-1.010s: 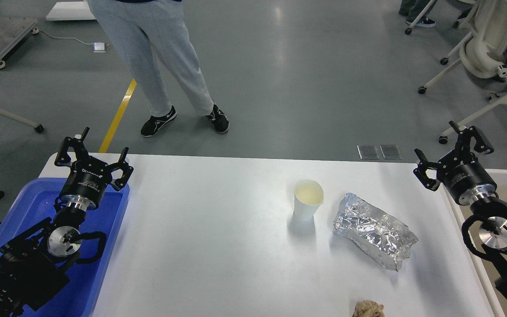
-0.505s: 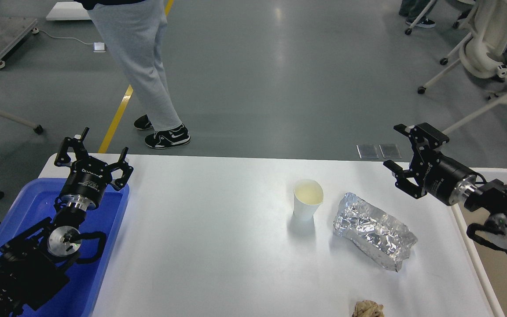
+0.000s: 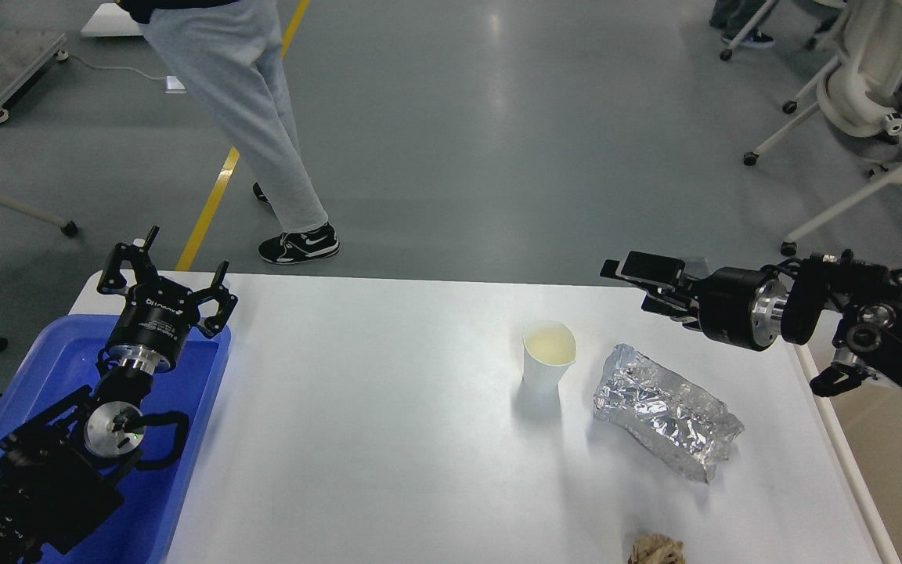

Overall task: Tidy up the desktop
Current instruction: 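Reach the right gripper across the table toward the white paper cup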

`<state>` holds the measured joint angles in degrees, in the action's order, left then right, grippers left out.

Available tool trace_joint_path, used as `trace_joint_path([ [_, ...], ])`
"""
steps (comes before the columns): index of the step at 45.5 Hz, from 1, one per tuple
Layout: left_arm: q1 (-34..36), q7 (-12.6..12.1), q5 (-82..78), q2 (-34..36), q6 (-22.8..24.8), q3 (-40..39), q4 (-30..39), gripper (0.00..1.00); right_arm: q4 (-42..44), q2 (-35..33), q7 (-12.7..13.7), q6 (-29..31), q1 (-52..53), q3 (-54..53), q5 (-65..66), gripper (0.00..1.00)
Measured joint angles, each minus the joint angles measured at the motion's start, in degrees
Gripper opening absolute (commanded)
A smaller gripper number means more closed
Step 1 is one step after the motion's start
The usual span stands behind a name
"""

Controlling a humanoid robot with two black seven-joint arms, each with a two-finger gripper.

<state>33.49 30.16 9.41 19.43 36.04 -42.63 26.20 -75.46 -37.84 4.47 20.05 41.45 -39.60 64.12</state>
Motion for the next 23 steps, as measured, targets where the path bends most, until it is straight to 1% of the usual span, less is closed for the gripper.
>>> trace_joint_path([
  [8, 0.0, 0.0, 0.0, 0.0, 0.0, 0.0, 0.0, 1.00, 1.3, 0.5, 0.4, 0.6, 8.0, 11.9, 4.4, 0.99],
  [16, 0.0, 0.0, 0.0, 0.0, 0.0, 0.0, 0.0, 1.00, 6.9, 5.0, 0.5, 0.6, 15.4, 22.9, 8.5, 0.99],
  [19, 0.0, 0.0, 0.0, 0.0, 0.0, 0.0, 0.0, 1.00, 9.3, 6.8, 0.6, -0.4, 16.7, 25.6, 9.9, 0.99],
  [23, 0.0, 0.0, 0.0, 0.0, 0.0, 0.0, 0.0, 1.00, 12.5, 9.8, 0.6, -3.5, 17.8, 29.7, 11.9, 0.99],
])
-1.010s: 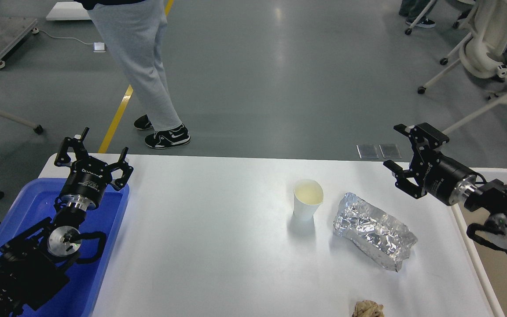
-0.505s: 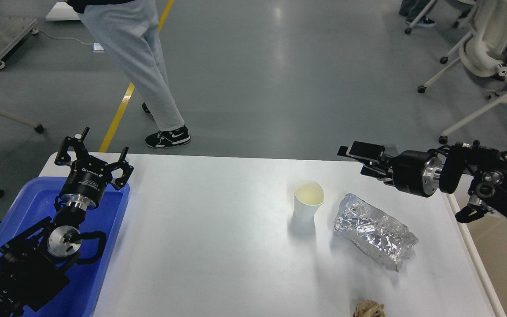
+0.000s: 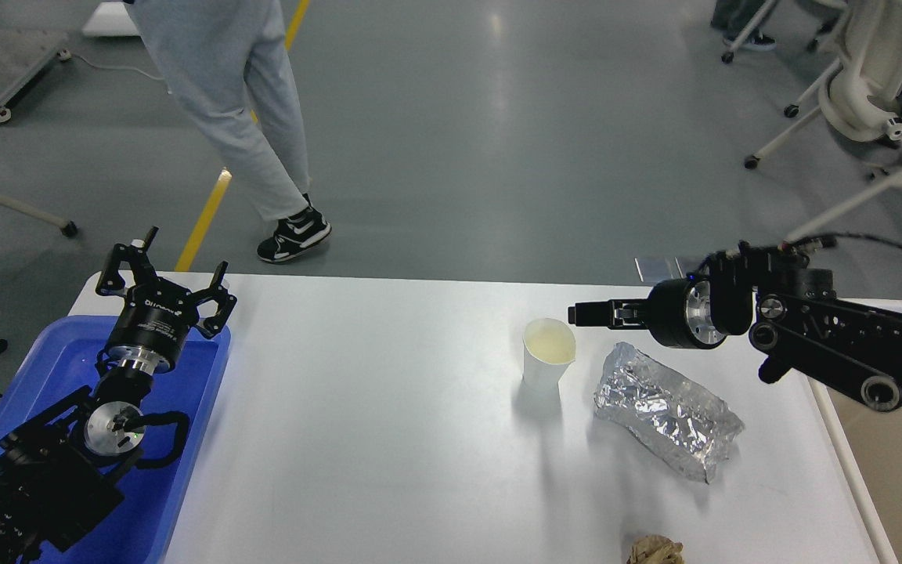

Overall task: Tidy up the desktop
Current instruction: 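Reach the right gripper across the table toward the white paper cup, then close the right gripper on the rim of the white paper cup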

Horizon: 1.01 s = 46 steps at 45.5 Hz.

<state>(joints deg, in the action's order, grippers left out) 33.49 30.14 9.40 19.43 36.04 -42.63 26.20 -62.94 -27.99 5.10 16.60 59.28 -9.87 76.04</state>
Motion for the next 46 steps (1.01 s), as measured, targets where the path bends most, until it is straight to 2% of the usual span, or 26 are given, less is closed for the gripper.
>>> trace_joint_path([
  [12, 0.0, 0.0, 0.0, 0.0, 0.0, 0.0, 0.0, 1.00, 6.9, 5.2, -0.2, -5.7, 0.7, 6.8, 3.4, 0.99],
  [38, 0.0, 0.0, 0.0, 0.0, 0.0, 0.0, 0.0, 1.00, 17.3, 14.4, -0.7, -7.8, -1.0, 8.5, 4.7, 0.97],
  [43, 0.0, 0.0, 0.0, 0.0, 0.0, 0.0, 0.0, 1.00, 18.6, 15.7, -1.0, -7.9, -1.3, 8.6, 4.7, 0.76],
  [46, 0.0, 0.0, 0.0, 0.0, 0.0, 0.0, 0.0, 1.00, 19.2, 16.4, -1.1, -7.9, -1.5, 8.7, 4.7, 0.52],
])
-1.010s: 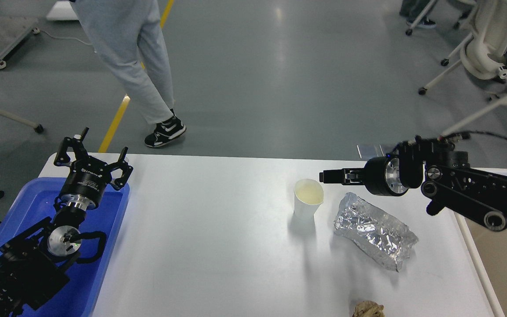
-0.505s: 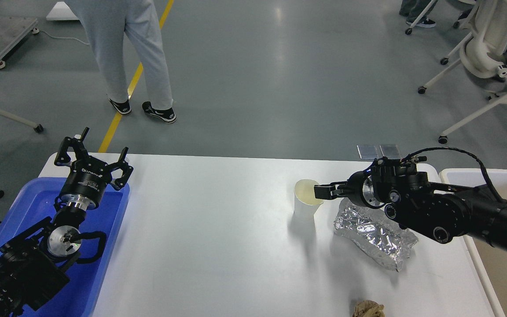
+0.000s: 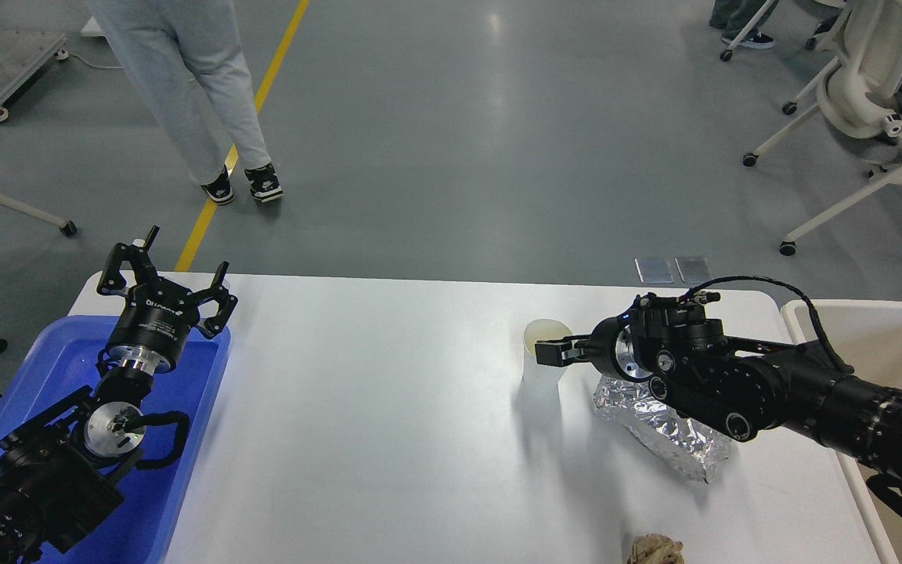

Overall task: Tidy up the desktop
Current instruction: 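Close the right gripper on the rim of the white paper cup, then lift the cup with the right gripper and carry it over the white bin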

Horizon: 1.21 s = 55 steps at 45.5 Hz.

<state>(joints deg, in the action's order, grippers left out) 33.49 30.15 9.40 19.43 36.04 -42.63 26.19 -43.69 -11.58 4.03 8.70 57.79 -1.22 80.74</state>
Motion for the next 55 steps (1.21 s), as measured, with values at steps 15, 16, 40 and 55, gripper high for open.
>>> trace_joint_path([
  [15, 0.0, 0.0, 0.0, 0.0, 0.0, 0.0, 0.0, 1.00, 2.0, 1.3, -1.2, -1.1, -0.4, 0.9, 0.1, 0.00],
  [16, 0.0, 0.0, 0.0, 0.0, 0.0, 0.0, 0.0, 1.00, 2.2, 1.4, -1.3, -1.3, -0.4, 0.9, 0.1, 0.00],
  [40, 0.0, 0.0, 0.0, 0.0, 0.0, 0.0, 0.0, 1.00, 3.2, 1.0, -5.0, -1.0, 1.0, 1.4, -0.1, 0.00],
  [55, 0.0, 0.0, 0.0, 0.0, 0.0, 0.0, 0.0, 1.00, -6.2, -7.4, -4.2, 7.1, 9.6, 0.8, -4.0, 0.00],
])
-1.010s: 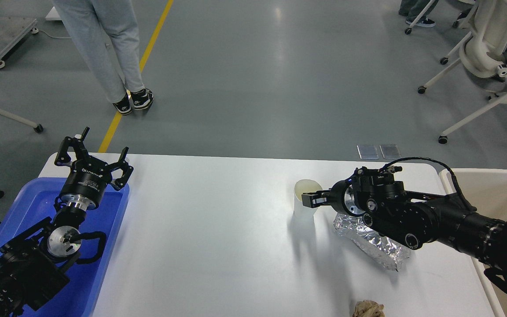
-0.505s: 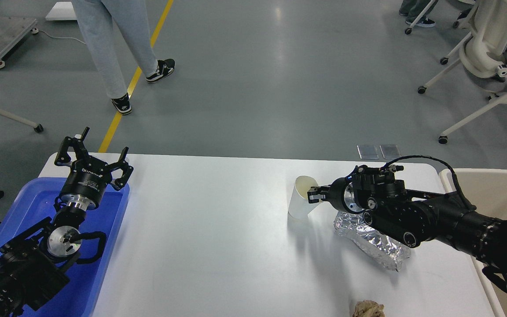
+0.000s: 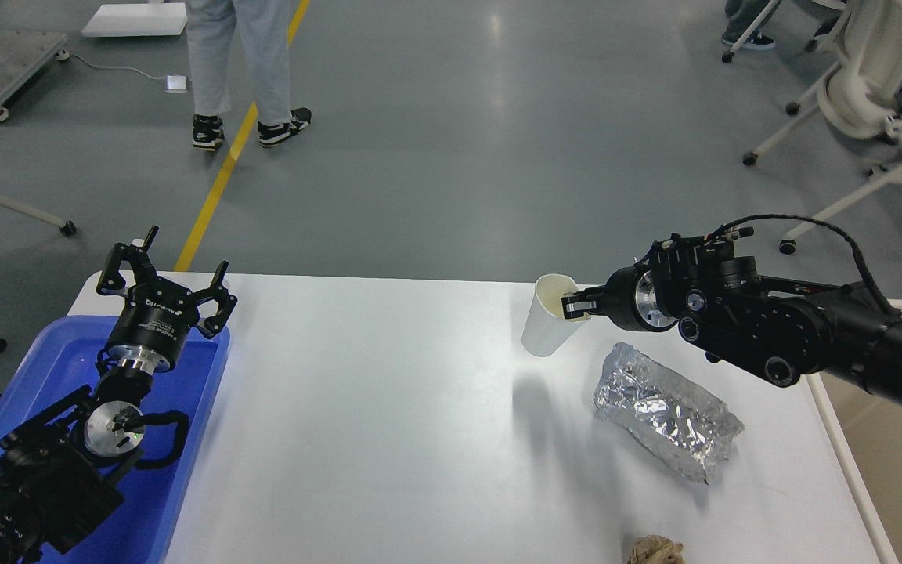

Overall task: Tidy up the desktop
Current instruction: 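Lift the cup with the right gripper and carry it over the white bin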

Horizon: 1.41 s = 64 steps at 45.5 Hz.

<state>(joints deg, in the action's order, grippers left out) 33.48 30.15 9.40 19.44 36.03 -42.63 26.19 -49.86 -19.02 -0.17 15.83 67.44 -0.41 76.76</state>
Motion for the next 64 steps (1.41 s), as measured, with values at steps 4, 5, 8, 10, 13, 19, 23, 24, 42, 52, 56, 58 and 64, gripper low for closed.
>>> trace_joint_path([
  [4, 0.0, 0.0, 0.0, 0.0, 0.0, 0.0, 0.0, 1.00, -3.4, -3.1, 0.2, 2.3, 3.4, 0.1, -1.7, 0.00],
  [5, 0.0, 0.0, 0.0, 0.0, 0.0, 0.0, 0.0, 1.00, -4.1, -3.8, 0.2, 2.7, 4.1, 0.2, -2.1, 0.00],
  [8, 0.0, 0.0, 0.0, 0.0, 0.0, 0.0, 0.0, 1.00, -6.7, -6.1, 0.3, 4.3, 6.7, 0.3, -3.2, 0.00],
  [10, 0.0, 0.0, 0.0, 0.0, 0.0, 0.0, 0.0, 1.00, -8.7, -8.0, 0.3, 5.3, 8.6, 0.4, -3.9, 0.00],
  [13, 0.0, 0.0, 0.0, 0.0, 0.0, 0.0, 0.0, 1.00, -11.5, -10.5, 0.4, 6.8, 11.0, 0.4, -4.7, 0.00],
  [19, 0.0, 0.0, 0.0, 0.0, 0.0, 0.0, 0.0, 1.00, -16.3, -15.2, 0.4, 8.9, 15.1, 0.5, -6.4, 0.00],
  [23, 0.0, 0.0, 0.0, 0.0, 0.0, 0.0, 0.0, 1.00, -19.0, -18.2, 0.5, 10.1, 17.7, 0.6, -7.6, 0.00],
  [24, 0.0, 0.0, 0.0, 0.0, 0.0, 0.0, 0.0, 1.00, -19.5, -18.7, 0.5, 10.2, 18.1, 0.6, -7.7, 0.00],
  [42, 0.0, 0.0, 0.0, 0.0, 0.0, 0.0, 0.0, 1.00, -22.1, -30.4, 0.3, 10.2, 16.8, -0.3, -9.1, 0.00],
  [52, 0.0, 0.0, 0.0, 0.0, 0.0, 0.0, 0.0, 1.00, -19.9, -38.0, -1.3, 7.3, 8.2, -4.2, -11.4, 0.00],
  [56, 0.0, 0.0, 0.0, 0.0, 0.0, 0.0, 0.0, 1.00, -18.7, -40.6, -2.0, 5.9, 4.6, -5.8, -14.1, 0.00],
  [58, 0.0, 0.0, 0.0, 0.0, 0.0, 0.0, 0.0, 1.00, -17.9, -41.7, -2.4, 5.1, 2.9, -6.4, -15.7, 0.00],
  [64, 0.0, 0.0, 0.0, 0.0, 0.0, 0.0, 0.0, 1.00, -14.0, -43.8, -4.2, 2.7, -2.5, -7.6, -21.4, 0.00],
])
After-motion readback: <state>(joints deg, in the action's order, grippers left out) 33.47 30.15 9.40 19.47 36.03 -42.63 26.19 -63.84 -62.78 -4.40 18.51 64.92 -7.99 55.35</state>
